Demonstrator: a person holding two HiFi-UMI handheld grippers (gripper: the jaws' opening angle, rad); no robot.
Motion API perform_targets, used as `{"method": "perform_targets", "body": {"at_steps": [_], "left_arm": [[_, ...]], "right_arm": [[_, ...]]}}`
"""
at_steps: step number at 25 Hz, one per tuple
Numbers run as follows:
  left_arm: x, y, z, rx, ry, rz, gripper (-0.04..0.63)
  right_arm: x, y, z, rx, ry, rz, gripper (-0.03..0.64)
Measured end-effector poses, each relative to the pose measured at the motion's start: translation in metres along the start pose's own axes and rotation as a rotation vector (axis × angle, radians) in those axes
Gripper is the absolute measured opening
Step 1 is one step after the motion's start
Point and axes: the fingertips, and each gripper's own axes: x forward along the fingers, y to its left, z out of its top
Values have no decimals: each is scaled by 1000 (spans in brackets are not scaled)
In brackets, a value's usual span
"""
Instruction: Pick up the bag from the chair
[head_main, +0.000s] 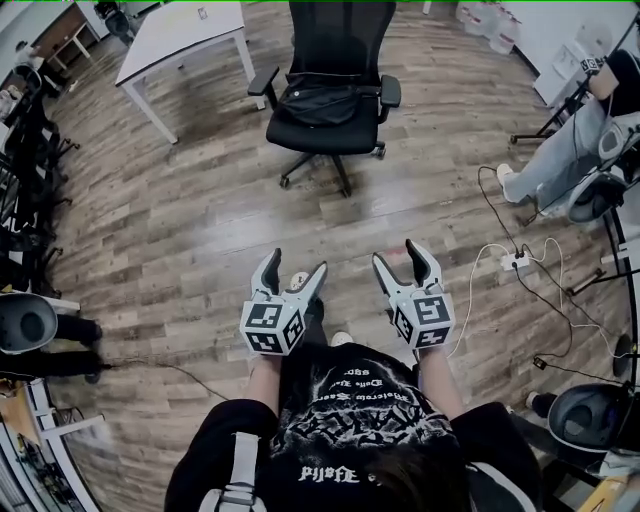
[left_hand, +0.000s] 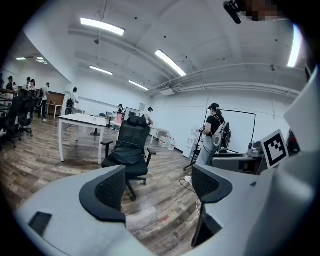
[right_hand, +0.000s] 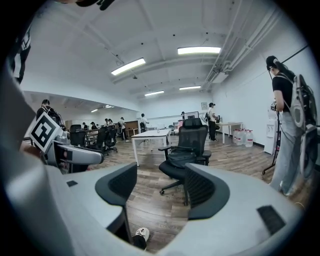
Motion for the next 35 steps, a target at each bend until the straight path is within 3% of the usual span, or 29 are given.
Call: {"method": "perform_targets", "body": {"at_steps": [11, 18, 19, 20, 32, 35], "left_arm": [[79, 25, 15, 10, 47, -97, 420], [140, 88, 54, 6, 47, -124, 420], [149, 96, 62, 9, 43, -133, 420], [158, 104, 70, 16, 41, -143, 420], [218, 173, 129, 47, 18, -290, 420], [227, 183, 138, 60, 6, -292, 420]], "right_arm": [[63, -35, 8, 56, 10, -57, 311], [147, -38, 37, 51, 23, -73, 312], [161, -38, 43, 53, 24, -70, 397], [173, -37, 49, 55, 23, -71, 410], [270, -24, 89, 22, 6, -129, 393], [281, -27, 95, 33, -8, -146, 393]]}}
